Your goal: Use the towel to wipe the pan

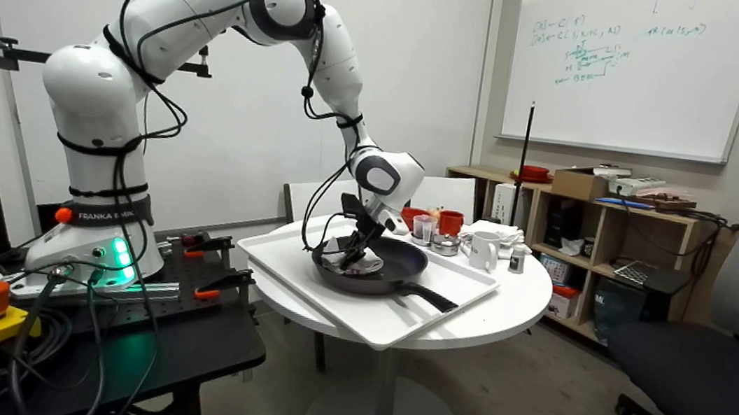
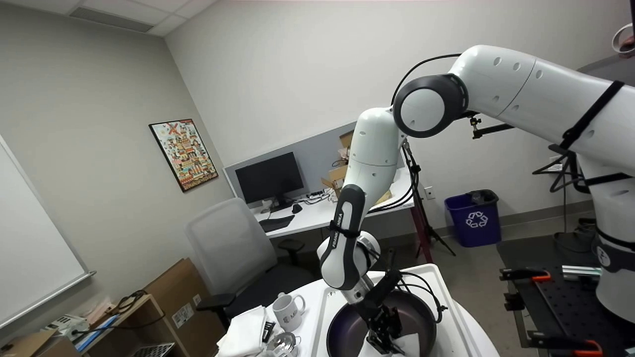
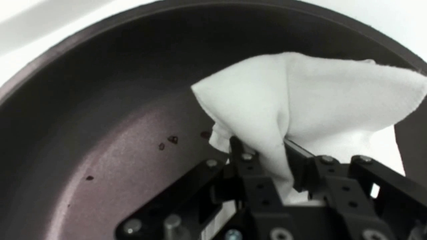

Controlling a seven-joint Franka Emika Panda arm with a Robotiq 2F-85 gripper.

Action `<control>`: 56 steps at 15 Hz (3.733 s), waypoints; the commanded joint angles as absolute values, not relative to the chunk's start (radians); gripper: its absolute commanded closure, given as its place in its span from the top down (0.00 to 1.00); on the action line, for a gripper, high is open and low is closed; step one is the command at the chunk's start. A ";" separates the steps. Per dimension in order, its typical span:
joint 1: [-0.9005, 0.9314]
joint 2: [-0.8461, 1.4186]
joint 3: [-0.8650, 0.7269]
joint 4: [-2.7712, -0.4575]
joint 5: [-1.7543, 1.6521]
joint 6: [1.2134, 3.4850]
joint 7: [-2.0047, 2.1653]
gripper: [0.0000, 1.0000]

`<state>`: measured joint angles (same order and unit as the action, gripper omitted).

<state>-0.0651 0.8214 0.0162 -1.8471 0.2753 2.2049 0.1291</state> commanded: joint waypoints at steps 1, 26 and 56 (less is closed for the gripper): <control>-0.075 0.852 -0.031 -1.868 0.290 2.304 0.175 0.04; -0.053 0.779 -0.031 -2.025 0.342 2.866 0.349 0.04; -0.146 0.705 0.094 -2.256 0.350 2.903 0.108 0.04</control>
